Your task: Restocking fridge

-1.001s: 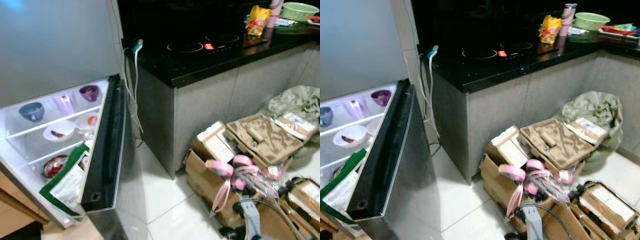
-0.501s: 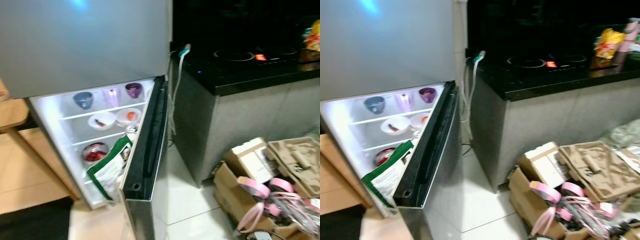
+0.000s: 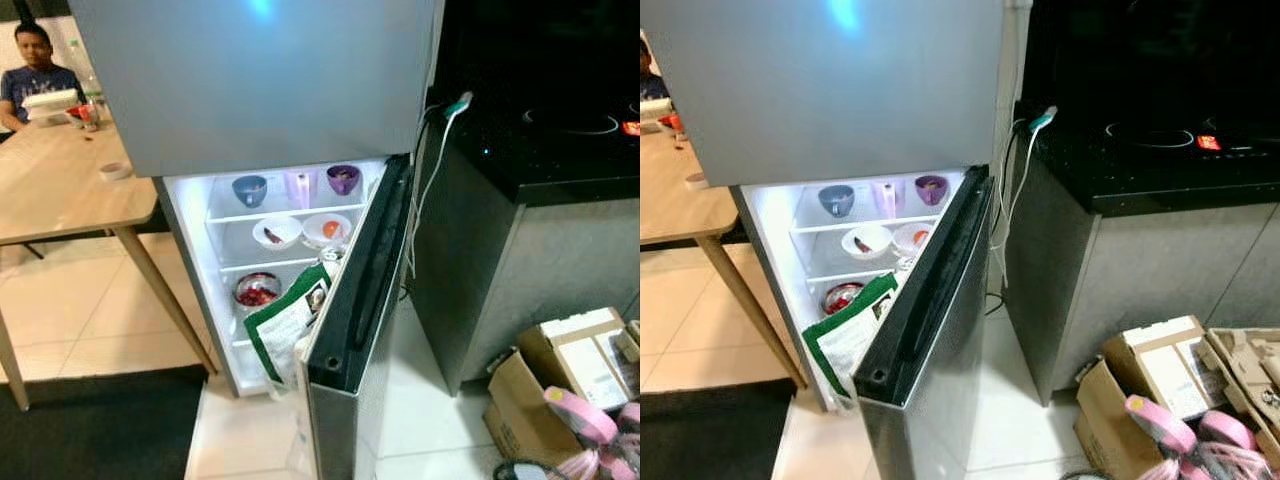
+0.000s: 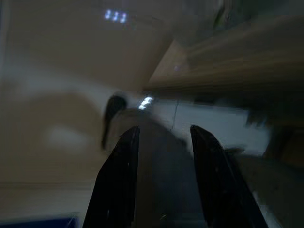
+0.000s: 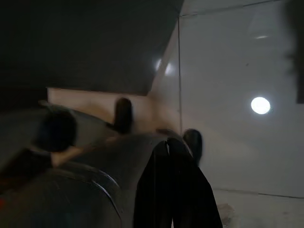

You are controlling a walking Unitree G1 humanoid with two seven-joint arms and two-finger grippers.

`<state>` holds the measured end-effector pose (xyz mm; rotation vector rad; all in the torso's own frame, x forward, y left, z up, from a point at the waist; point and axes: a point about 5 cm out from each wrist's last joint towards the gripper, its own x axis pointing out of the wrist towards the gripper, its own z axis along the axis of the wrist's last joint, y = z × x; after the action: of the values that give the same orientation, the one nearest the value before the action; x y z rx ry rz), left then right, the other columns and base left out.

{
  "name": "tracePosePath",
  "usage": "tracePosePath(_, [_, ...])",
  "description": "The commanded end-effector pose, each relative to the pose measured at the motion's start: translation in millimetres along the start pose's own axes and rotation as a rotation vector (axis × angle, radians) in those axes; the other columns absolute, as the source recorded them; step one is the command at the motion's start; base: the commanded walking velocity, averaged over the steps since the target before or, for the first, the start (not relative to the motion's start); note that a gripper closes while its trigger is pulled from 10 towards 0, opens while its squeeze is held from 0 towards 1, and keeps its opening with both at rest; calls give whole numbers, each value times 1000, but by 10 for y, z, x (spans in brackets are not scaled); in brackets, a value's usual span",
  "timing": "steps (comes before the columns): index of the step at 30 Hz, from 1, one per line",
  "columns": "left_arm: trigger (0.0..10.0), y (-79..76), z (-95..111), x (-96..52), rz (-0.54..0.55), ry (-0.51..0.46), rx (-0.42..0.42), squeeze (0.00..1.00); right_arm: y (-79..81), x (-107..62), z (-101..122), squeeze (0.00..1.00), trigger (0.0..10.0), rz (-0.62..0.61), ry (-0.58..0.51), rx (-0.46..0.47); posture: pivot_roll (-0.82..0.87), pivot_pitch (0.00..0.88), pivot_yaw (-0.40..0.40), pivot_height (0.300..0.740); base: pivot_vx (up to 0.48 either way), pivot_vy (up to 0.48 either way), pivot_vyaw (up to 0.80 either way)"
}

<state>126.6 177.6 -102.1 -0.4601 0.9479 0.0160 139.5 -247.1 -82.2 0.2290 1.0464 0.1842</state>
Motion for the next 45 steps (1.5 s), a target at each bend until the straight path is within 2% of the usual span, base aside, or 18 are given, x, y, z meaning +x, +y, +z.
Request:
tracePosePath(1, [10000,65,-77,-41,26,27,0,0,83,55,107,0,10000,35,-48,6,-109,0,-6,740,0,0,638])
tracePosePath(16, [10000,34,-51,-21,18,23,4,0,166,92,489,0,10000,122,-197,15,-113,0,-3,740,0,0,597])
tracePosePath(17, [10000,36,-56,-23,19,25,4,0,141,75,607,0,10000,118,-255,56,-113,0,-3,740,0,0,0])
tracePosePath(19, [10000,37,-58,-24,19,26,4,0,132,66,662,0,10000,122,-282,78,-113,0,-3,740,0,0,0])
tracePosePath(21, [10000,45,-73,-30,22,33,9,0,207,43,809,0,10000,276,-334,88,-113,0,-3,740,0,0,0])
tracePosePath(24, [10000,47,-75,-31,23,34,10,0,261,33,854,0,10000,364,-337,68,-113,0,-3,740,0,0,0])
tracePosePath(25, [10000,48,-75,-31,23,34,9,0,374,13,925,0,10000,529,-333,29,-113,0,-3,740,0,0,0])
tracePosePath(27, [10000,47,-75,-31,22,34,9,0,450,-5,970,0,10000,636,-325,-1,-113,0,-3,740,0,0,0])
tracePosePath(30, [10000,42,-73,-28,22,33,8,0,663,-65,1131,0,10000,877,-309,-105,-120,0,-1,740,0,0,0])
tracePosePath(31, [10000,42,-73,-28,22,33,8,0,663,-65,1131,0,10000,877,-309,-105,-120,0,-1,740,0,0,0])
tracePosePath(32, [10000,32,-77,-24,20,35,9,0,847,-85,1265,0,10000,1002,-295,-181,-120,0,-1,740,0,0,0])
tracePosePath(35, [10000,20,-81,-20,17,37,10,0,1045,-86,1353,0,10000,1101,-263,-263,-128,0,-3,740,0,0,0])
tracePosePath(36, [10000,20,-81,-20,17,37,10,0,1045,-86,1353,0,10000,1101,-263,-263,-128,0,-3,740,0,0,0])
tracePosePath(38, [10000,10,-87,-18,14,39,9,0,1229,-100,1425,0,10000,1188,-246,-329,-128,0,-2,740,0,0,0])
tracePosePath(39, [10000,4,-90,-16,13,39,9,0,1471,-129,1580,0,10000,1266,-282,-381,-128,0,-2,740,0,0,0])
tracePosePath(42, [10000,3,-90,-16,12,39,9,0,1596,-149,1670,0,10000,1296,-314,-407,-128,0,-2,740,0,0,0])
tracePosePath(43, [10000,5,-90,-16,13,38,7,0,1730,-145,1831,0,10000,1267,-395,-423,-122,0,-7,740,0,0,0])
tracePosePath(45, [10000,18,-92,-22,16,38,8,0,2009,-140,2259,0,10000,1084,-609,-423,-114,0,-2,740,0,0,0])
